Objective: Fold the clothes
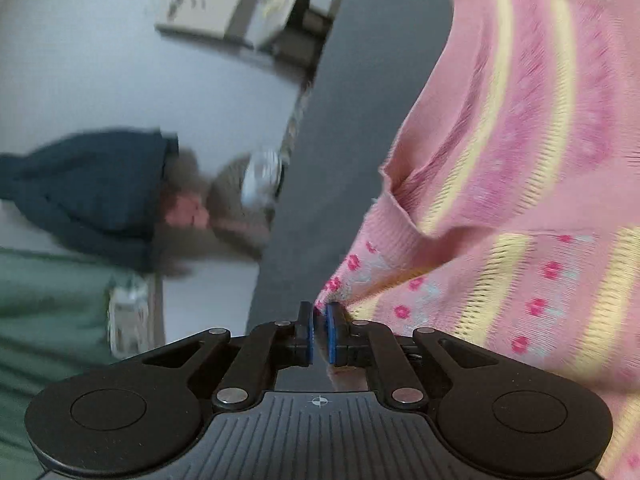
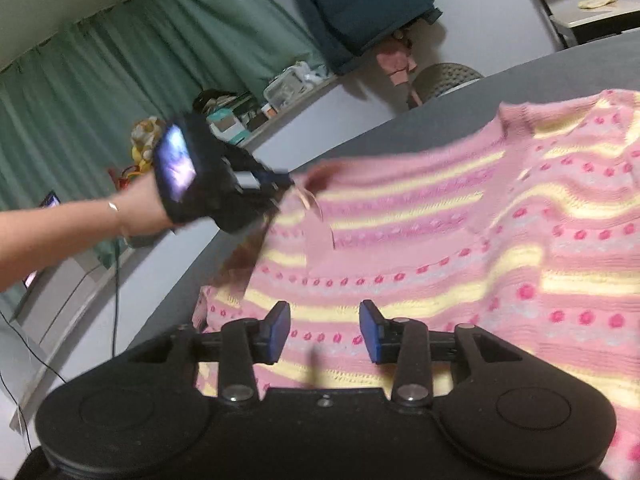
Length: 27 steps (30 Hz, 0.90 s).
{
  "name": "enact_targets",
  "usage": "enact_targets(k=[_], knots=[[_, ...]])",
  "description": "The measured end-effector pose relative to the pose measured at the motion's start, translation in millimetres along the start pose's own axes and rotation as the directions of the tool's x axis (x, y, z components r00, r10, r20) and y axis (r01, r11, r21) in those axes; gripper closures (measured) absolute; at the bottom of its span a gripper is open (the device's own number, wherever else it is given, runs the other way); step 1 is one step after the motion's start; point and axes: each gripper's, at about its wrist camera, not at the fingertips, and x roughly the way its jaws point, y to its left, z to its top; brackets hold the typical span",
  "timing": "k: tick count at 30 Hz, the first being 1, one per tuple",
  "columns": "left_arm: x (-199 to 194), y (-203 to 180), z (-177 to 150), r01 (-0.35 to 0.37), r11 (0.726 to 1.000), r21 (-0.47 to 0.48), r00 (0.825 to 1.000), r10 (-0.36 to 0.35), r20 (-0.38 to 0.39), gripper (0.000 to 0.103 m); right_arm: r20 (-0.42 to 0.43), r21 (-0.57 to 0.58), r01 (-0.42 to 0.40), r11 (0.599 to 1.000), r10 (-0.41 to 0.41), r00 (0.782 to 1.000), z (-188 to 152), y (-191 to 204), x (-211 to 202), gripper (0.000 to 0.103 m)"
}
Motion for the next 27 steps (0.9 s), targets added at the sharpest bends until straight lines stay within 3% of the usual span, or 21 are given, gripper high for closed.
enact_targets(k=[4, 7, 8, 10, 12, 14, 17, 20, 22, 23, 24, 25, 26, 27], knots=[[27, -6, 3, 0.022, 0.998, -0.056, 0.999, -0.025, -0.047, 0.101, 0.021, -0.019, 0.050, 0.999, -0.049, 0.999, 12, -5, -23, 0.063], [44, 2, 1, 0.017, 0.991, -0.132, 0.996, -0.028, -0.086, 0.101, 0.045, -0.058, 0.147, 0.987, -0.145, 0.988, 21, -6, -51, 0.061], [47, 10, 0, 0.032, 0.984, -0.176, 0.995, -0.048, -0.088, 0.101, 0.060, -0.064, 0.184, 0.981, -0.180, 0.982, 23, -7, -62, 0.055], [46, 20, -13, 0.076, 0.954, -0.288, 0.993, -0.098, -0.064, 0.100, 0.067, -0.054, 0.278, 0.959, -0.274, 0.959, 24, -15, -85, 0.044], [42, 32, -26, 0.097, 0.921, -0.377, 0.992, -0.121, -0.041, 0.100, 0.066, -0.044, 0.365, 0.930, -0.362, 0.930, 25, -24, -100, 0.043], [36, 39, -49, 0.117, 0.880, -0.459, 0.988, -0.149, -0.033, 0.099, 0.069, -0.018, 0.461, 0.887, -0.458, 0.886, 25, -34, -115, 0.043], [13, 46, -85, 0.172, 0.777, -0.606, 0.980, -0.199, 0.023, 0.098, 0.070, 0.046, 0.584, 0.810, -0.586, 0.807, 23, -53, -130, 0.044], [-29, 45, -116, 0.188, 0.645, -0.740, 0.979, -0.183, 0.089, 0.098, 0.059, 0.113, 0.686, 0.718, -0.694, 0.717, 19, -72, -141, 0.044], [-65, 31, -122, 0.204, 0.577, -0.791, 0.977, -0.167, 0.130, 0.098, 0.060, 0.144, 0.751, 0.644, -0.763, 0.643, 15, -80, -143, 0.044], [-83, 25, -125, 0.212, 0.541, -0.814, 0.976, -0.157, 0.149, 0.097, 0.062, 0.163, 0.766, 0.622, -0.781, 0.621, 13, -84, -145, 0.044], [-101, 18, -128, 0.221, 0.505, -0.835, 0.975, -0.147, 0.169, 0.097, 0.067, 0.189, 0.758, 0.625, -0.778, 0.625, 12, -88, -148, 0.044], [-118, 7, -129, 0.232, 0.439, -0.868, 0.972, -0.142, 0.188, 0.097, 0.068, 0.217, 0.737, 0.640, -0.764, 0.642, 11, -94, -151, 0.044], [-135, -4, -129, 0.244, 0.370, -0.896, 0.969, -0.136, 0.208, 0.097, 0.065, 0.259, 0.691, 0.674, -0.727, 0.684, 11, -103, -153, 0.044], [-145, -14, -131, 0.265, 0.281, -0.922, 0.962, -0.138, 0.234, 0.097, 0.072, 0.311, 0.636, 0.706, -0.685, 0.725, 10, -112, -154, 0.044]])
